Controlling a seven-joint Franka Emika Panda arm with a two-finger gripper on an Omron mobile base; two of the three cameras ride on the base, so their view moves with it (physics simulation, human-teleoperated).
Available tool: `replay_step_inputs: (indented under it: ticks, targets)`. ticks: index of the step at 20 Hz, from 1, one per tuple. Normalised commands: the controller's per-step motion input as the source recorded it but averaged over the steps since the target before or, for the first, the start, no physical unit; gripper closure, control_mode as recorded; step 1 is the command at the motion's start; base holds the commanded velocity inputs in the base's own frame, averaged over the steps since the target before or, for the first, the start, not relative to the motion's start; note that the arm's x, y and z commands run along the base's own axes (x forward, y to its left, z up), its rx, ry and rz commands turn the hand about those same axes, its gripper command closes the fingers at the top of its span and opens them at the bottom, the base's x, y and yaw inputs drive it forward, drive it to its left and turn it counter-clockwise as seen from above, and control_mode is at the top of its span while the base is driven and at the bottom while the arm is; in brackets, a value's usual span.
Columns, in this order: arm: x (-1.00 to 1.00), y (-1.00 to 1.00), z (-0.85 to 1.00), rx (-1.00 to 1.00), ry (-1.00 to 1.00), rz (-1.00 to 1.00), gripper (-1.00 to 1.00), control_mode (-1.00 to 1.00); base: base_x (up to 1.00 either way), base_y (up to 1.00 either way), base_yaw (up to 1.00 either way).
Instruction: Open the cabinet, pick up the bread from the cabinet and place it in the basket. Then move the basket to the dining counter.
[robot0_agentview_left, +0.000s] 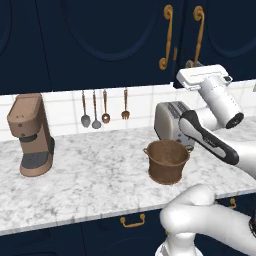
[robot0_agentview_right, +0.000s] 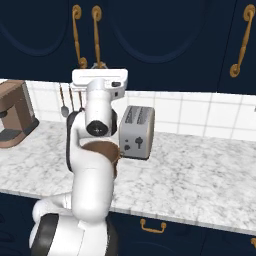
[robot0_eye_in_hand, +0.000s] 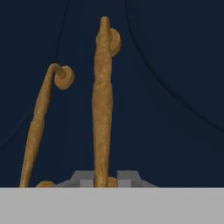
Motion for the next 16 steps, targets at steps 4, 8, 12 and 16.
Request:
replay_step_inputs:
  ticks: [4,8,12,16]
  targets:
    - [-1.00,-0.56,0.78,-0.01,0.08,-0.15,1.00,-1.00,0.00,0.00,0.00]
    - [-1.00,-0.72,0.83,0.00,0.17,-0.26,1.00,-1.00,0.00,0.00,0.00]
    - [-1.00,-0.80,0.80,0.00,0.20,-0.26,1.00,-1.00,0.00,0.00,0.00]
    - [-1.00,-0.88,0.67,0.00,0.18,-0.26,1.00,-1.00,0.00,0.00,0.00]
